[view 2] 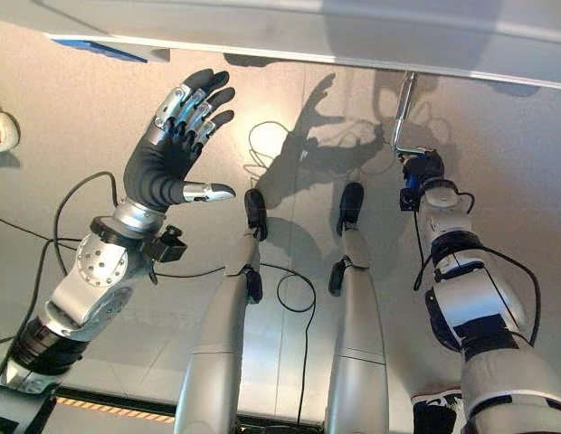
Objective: Raise the hospital bed
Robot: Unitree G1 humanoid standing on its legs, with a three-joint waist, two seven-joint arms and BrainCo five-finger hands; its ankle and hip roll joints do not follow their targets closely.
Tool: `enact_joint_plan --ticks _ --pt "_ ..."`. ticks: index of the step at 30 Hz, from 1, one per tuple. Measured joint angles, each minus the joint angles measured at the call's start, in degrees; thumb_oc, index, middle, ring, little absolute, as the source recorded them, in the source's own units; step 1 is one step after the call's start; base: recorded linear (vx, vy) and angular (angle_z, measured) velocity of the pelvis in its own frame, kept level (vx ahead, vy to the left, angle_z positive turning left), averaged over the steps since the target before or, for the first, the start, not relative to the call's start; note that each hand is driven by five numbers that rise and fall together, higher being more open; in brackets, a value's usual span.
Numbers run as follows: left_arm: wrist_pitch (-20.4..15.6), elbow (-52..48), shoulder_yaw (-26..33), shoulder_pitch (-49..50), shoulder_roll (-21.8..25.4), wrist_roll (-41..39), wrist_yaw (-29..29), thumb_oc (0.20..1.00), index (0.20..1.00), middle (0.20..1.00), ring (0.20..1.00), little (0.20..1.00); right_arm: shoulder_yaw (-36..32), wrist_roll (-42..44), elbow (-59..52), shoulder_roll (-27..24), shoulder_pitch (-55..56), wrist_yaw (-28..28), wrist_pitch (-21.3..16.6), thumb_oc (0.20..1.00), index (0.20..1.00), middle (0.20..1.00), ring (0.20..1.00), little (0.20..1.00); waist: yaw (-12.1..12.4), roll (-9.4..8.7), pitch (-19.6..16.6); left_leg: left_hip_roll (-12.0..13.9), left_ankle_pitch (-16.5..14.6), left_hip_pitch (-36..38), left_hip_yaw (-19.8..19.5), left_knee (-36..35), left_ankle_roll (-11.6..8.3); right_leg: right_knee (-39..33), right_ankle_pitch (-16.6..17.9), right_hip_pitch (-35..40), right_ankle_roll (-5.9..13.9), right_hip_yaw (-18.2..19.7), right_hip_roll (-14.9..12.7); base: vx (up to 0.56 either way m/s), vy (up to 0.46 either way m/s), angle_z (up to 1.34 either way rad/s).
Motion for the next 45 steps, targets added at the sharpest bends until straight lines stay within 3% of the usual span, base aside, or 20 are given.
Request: enact_joint_plan --ticks 6,17,28,45 --pt "0.06 0.00 0.03 -0.74 -4.23 0.51 1.45 1.000 1.000 1.000 1.000 1.000 2.18 -6.82 0.93 2.78 -2.65 -3.28 2.22 0.200 0.200 0.200 0.200 0.200 -0.17 0.69 -0.16 0.66 -0.17 -0.61 -0.03 0.59 -0.43 0.71 -0.41 -0.81 -0.52 -0.05 0.63 0.00 0.018 -0.02" --pt "0.27 0.01 0.38 -0.76 -8.17 0.52 4.09 1.000 1.000 1.000 1.000 1.000 -0.22 -7.15 1.55 6.16 -3.04 -4.78 2.22 0.200 0.200 0.200 0.200 0.200 -0.36 0.93 -0.29 1.23 -0.25 -0.62 -0.07 0.86 -0.78 0.93 -0.73 -0.86 -1.00 -0.26 1.17 0.00 0.005 -0.01" --pt "0.57 0.01 0.41 -0.78 -9.03 0.43 4.99 1.000 1.000 1.000 1.000 1.000 -2.11 1.59 1.40 8.94 -2.35 -5.84 2.02 0.200 0.200 0.200 0.200 0.200 -0.31 1.04 -0.36 1.14 -0.25 -0.61 -0.09 0.78 -0.79 0.87 -0.73 -0.86 -1.01 -0.27 1.14 0.00 0.017 0.00" --pt "0.39 -0.04 2.57 -0.72 -10.64 0.44 5.28 1.000 1.000 1.000 1.000 1.000 6.92 4.31 -13.42 11.76 2.29 -6.46 1.92 0.200 0.200 0.200 0.200 0.200 0.12 2.15 -0.46 1.22 -0.02 -1.26 -1.47 -0.02 -1.16 0.42 -0.81 -0.87 -1.55 -1.89 1.12 0.00 0.024 0.01"
